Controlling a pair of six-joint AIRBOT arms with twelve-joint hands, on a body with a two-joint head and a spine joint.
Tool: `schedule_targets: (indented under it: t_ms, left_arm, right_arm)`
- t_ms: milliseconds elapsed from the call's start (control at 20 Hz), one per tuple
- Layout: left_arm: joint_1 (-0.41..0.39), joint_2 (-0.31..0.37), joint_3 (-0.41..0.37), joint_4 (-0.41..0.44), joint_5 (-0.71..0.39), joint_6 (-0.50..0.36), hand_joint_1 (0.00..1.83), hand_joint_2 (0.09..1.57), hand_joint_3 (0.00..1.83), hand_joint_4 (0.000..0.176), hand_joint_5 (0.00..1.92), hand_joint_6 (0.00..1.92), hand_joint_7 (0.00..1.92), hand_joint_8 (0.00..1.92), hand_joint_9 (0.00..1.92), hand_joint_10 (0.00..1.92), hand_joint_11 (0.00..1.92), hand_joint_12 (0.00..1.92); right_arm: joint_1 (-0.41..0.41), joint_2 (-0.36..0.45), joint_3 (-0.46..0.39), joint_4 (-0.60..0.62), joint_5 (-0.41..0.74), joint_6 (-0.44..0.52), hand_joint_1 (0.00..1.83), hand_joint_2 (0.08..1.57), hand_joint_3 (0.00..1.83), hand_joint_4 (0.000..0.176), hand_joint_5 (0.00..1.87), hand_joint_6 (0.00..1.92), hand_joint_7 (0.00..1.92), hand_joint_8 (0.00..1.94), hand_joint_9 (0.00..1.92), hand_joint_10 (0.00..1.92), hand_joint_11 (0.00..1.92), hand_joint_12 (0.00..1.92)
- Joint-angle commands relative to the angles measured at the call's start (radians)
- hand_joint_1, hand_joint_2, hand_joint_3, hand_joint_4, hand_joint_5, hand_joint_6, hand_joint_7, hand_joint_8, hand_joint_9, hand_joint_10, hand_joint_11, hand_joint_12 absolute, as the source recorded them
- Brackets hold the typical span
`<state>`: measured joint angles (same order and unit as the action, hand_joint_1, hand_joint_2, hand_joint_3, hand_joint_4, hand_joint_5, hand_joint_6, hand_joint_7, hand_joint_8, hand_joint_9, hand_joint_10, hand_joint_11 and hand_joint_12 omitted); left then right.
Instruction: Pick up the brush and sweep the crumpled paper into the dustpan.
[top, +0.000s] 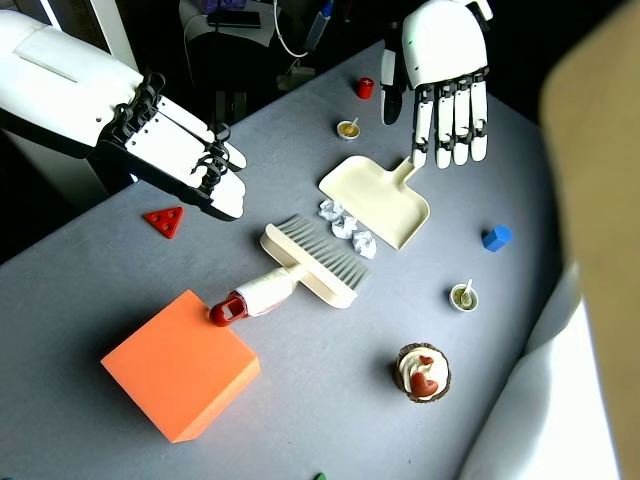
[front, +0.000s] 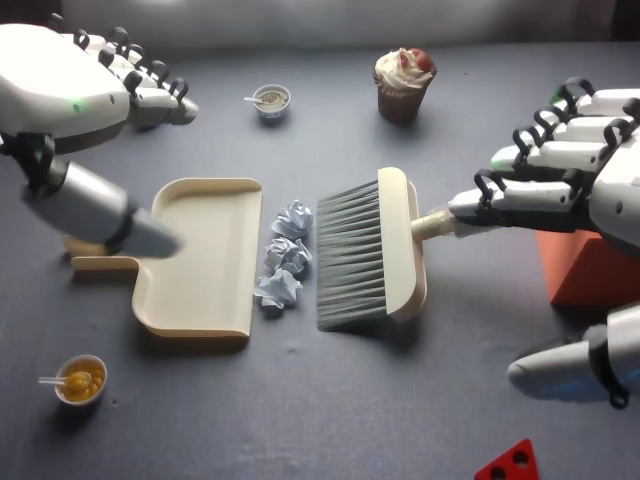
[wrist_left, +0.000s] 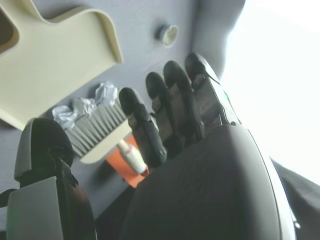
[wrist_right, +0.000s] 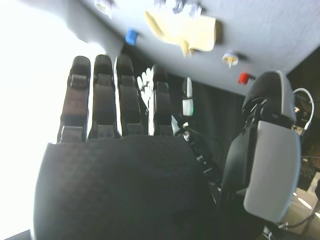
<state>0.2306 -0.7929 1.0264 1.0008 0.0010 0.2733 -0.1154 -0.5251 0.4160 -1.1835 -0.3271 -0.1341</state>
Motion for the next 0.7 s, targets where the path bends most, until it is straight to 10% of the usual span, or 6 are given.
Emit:
schedule_targets:
  t_ms: [0,650]
  left_arm:
    - [-0.012,0.008,0.004,0.001,-0.035,-0.001,0.0,0.93,0.01,0.0,0.16,0.0,0.22,0.0,0.2,0.0,0.14,0.07]
    - [-0.013,0.008,-0.008,0.001,0.0,0.028,0.07,0.91,0.01,0.0,0.12,0.0,0.19,0.0,0.18,0.0,0.14,0.04]
  right_arm:
    - [0.015,0.004,-0.003,-0.03,0.028,-0.004,0.0,0.92,0.0,0.0,0.15,0.0,0.17,0.0,0.19,0.0,0.15,0.07]
    - [0.026,-0.003,-0.011,-0.07,-0.028,-0.005,0.0,0.9,0.0,0.0,0.15,0.01,0.16,0.01,0.16,0.01,0.14,0.04]
